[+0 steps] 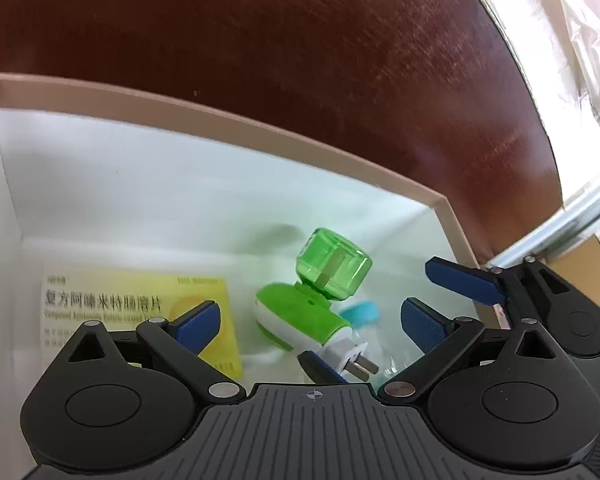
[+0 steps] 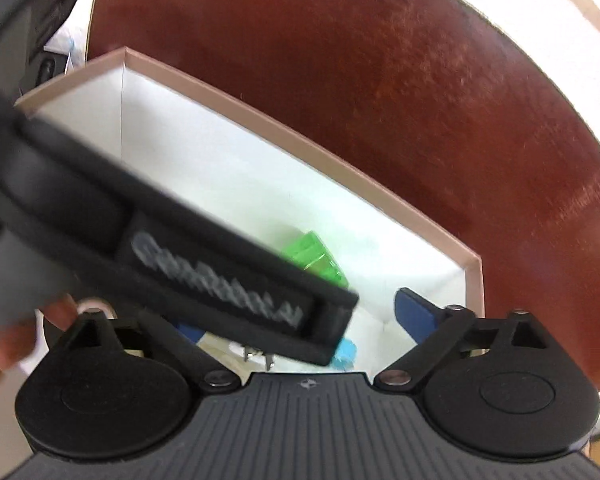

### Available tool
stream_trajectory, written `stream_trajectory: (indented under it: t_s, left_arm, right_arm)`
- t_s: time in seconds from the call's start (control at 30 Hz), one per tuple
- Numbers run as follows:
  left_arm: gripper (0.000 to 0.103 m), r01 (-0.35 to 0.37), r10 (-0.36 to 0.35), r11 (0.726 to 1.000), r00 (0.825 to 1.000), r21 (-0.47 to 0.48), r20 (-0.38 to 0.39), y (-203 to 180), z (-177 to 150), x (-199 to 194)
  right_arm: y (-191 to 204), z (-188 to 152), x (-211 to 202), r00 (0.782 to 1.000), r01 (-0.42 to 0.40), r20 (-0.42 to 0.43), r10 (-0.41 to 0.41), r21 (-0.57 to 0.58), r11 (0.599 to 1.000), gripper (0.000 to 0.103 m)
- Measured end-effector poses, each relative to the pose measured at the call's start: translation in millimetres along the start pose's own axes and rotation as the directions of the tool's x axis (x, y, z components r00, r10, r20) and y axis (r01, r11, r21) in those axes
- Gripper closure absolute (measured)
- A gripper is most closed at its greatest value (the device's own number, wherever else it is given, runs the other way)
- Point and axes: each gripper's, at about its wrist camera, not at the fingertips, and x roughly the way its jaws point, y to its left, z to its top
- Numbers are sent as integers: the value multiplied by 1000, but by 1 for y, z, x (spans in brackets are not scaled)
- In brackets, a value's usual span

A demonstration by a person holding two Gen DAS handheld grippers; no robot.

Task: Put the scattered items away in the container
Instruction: 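Lower the air freshener into the tan box and open the left tool, then move the left tool back to the yellow tube in the pile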

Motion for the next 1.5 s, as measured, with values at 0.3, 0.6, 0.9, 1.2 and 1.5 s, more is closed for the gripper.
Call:
stream_trajectory:
  t_s: [0.3,0.6,0.9,1.2,1.5]
  left_arm:
    - [0,-42,42,999,999,26,5,-3,-5,-24]
    - [0,-65,48,989,991,136,125,-41,-24,-81]
    - [0,-69,21,978,972,199,235,-76,-50,-152]
    - [0,-110,25,964,944,243,328,-92,-99,-235]
    - [0,-177,61,957,898,229,436,-53,-188,-302]
  right_arm:
    - [12,-6,-28,1000,-6,-24,5,-34,999,3]
    - [9,1,-96,997,-3,80,1,26,1000,1]
    - [17,-11,-181,983,45,167,-72,161,986,0]
    - [57,-22,-236,947,0,310,-80,249,969,0]
    - [144,-51,-276,889,-108,458,2,204,973,0]
